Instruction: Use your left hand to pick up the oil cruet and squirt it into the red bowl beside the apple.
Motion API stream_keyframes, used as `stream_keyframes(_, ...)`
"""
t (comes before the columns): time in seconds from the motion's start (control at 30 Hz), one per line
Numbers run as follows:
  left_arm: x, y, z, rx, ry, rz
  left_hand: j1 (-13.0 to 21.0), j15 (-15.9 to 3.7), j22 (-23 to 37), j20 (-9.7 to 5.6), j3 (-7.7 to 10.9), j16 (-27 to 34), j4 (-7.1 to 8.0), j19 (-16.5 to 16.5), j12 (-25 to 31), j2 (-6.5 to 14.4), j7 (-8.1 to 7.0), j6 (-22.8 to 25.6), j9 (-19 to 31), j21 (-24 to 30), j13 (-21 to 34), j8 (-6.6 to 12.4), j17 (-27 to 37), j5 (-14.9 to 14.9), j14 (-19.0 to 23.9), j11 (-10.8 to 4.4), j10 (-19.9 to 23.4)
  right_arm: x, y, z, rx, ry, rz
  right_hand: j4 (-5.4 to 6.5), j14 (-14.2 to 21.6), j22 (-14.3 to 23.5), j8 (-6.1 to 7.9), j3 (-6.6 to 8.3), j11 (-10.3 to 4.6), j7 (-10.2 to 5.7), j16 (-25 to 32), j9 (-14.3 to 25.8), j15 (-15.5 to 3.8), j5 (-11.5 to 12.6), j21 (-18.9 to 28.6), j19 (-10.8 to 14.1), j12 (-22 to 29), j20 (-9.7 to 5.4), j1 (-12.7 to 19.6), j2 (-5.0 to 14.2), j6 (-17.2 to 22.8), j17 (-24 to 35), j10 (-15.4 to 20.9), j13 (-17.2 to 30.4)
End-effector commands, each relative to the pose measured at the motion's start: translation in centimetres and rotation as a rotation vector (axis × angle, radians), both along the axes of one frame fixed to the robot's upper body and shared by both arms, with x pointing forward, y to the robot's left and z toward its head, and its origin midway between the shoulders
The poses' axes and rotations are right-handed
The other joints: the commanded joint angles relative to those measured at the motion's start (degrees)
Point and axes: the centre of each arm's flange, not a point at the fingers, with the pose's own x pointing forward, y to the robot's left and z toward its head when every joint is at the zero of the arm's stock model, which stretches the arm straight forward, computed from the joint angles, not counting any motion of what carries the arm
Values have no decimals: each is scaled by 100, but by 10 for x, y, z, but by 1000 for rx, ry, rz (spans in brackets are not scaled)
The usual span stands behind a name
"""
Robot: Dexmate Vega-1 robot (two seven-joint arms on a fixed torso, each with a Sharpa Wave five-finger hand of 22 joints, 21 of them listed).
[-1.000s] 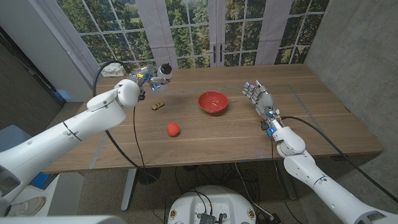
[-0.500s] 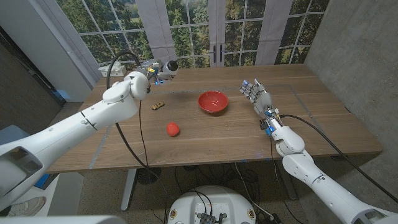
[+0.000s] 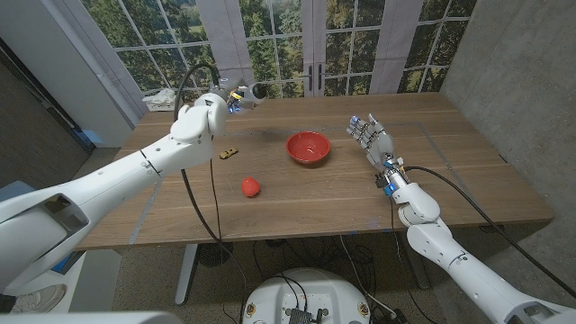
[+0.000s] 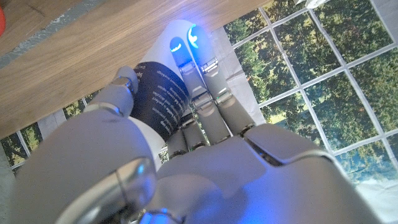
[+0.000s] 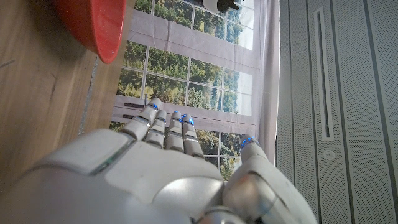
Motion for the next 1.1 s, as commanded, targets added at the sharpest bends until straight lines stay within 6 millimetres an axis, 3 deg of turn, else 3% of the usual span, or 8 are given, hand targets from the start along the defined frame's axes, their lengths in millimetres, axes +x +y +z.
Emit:
stream_keyframes(0.03, 6, -26, 10, 153, -50, 72, 50, -557, 14, -422, 45, -41, -11, -30, 36, -3, 456, 535, 31, 56, 15, 27, 19, 8, -369, -396, 980, -1, 0, 1, 11, -24, 14, -34, 53, 18, 24, 17, 25, 6, 26, 8, 17, 7, -17, 44, 20, -19, -23, -17, 61, -6, 52, 10)
stream_keyframes(1.1, 2, -77, 1, 617, -212, 271, 104, -562, 16, -432, 53, -74, -32, -102, 9, -51, 318, 591, 32, 63, 20, 41, 29, 2, -324, -456, 1023, -8, -6, -6, 43, -43, 26, -51, 74, 19, 26, 18, 9, 7, 33, 8, 16, 4, -37, 74, 20, -16, -31, -17, 85, -21, 74, 11)
